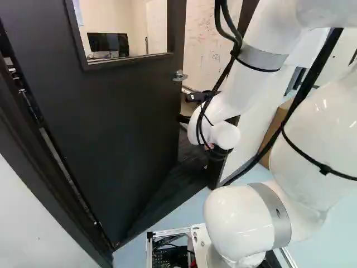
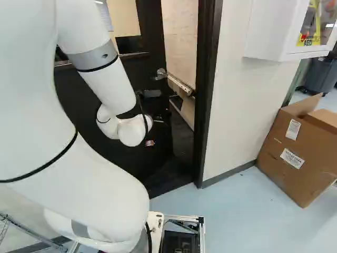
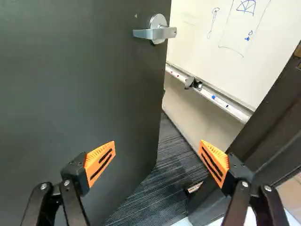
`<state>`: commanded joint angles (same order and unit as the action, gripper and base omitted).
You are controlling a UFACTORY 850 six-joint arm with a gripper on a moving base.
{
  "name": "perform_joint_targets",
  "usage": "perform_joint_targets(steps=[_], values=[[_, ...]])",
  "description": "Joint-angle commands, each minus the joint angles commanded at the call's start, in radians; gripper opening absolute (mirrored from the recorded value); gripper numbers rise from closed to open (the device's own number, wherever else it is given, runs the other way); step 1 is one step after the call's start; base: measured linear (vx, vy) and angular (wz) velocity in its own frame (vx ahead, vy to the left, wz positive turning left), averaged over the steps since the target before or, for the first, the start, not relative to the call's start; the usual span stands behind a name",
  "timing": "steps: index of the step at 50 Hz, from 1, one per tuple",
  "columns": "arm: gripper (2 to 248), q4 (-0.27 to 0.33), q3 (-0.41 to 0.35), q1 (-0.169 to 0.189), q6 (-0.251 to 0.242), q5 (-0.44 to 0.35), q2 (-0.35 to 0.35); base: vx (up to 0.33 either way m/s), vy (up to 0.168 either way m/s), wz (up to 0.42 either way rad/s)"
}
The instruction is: Open the door and move inside
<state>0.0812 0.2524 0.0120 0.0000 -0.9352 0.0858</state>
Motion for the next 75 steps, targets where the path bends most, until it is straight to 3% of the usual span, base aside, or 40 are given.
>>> perform_joint_targets(steps=[48,75], values=[[247,0.0,0.0,0.0,0.0,0.0,0.0,0.055,0.046,-0.147],[247,0.0,0.0,0.0,0.0,0.0,0.0,-0.005,-0.008,-0.129]])
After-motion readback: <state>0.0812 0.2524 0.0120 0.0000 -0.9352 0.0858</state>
